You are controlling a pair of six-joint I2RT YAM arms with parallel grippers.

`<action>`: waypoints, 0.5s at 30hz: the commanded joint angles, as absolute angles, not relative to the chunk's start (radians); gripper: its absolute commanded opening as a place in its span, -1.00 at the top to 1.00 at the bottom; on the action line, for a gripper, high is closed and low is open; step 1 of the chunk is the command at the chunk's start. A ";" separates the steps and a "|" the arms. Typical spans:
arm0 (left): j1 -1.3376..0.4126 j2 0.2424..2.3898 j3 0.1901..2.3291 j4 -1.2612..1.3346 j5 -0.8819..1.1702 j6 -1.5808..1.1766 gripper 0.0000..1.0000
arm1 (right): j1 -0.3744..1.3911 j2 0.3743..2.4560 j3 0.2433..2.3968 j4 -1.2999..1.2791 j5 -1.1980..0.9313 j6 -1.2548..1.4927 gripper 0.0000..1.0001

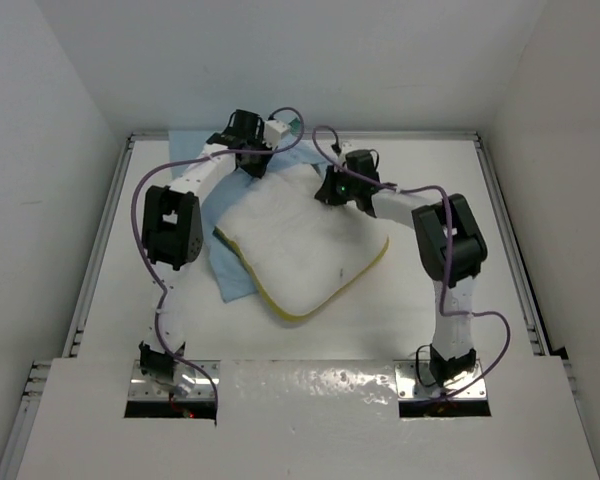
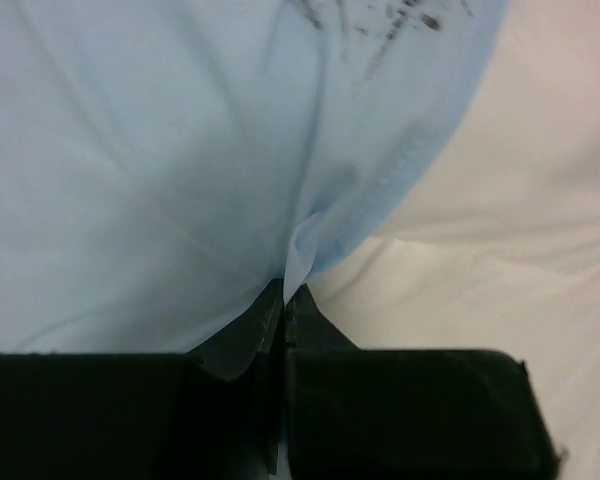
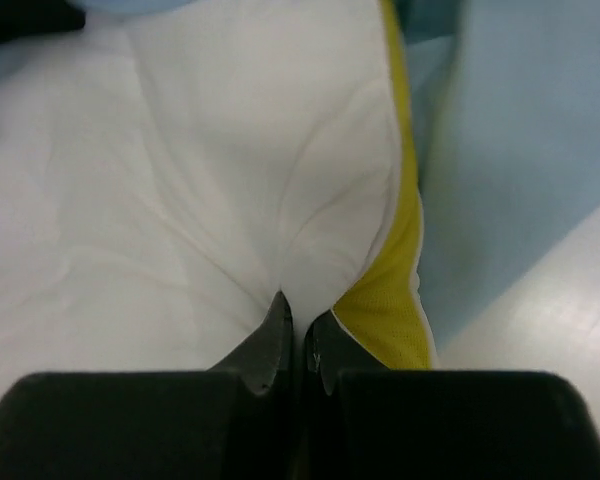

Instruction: Put the pillow into the pillowcase

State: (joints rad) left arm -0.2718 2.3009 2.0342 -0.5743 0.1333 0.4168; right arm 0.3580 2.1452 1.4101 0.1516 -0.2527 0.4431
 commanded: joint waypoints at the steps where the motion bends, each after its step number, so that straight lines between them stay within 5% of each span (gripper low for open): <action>1: -0.253 2.151 1.930 -0.728 0.259 0.517 1.00 | 0.492 1.959 1.151 0.222 -0.310 0.492 1.00; 3: -0.255 2.097 1.901 -0.823 0.337 0.543 1.00 | 0.528 1.857 1.029 0.254 -0.304 0.515 0.88; 6: -0.288 2.079 1.893 -0.887 0.327 0.574 0.79 | 0.529 1.813 0.966 0.307 -0.350 0.630 -0.32; 10: -0.327 2.103 1.876 -0.859 0.270 0.603 -0.09 | 0.526 1.810 1.014 0.197 -0.249 0.609 -0.57; 15: -0.330 2.190 1.865 -0.854 0.215 0.578 -0.13 | 0.526 1.856 1.032 0.218 -0.270 0.643 -0.59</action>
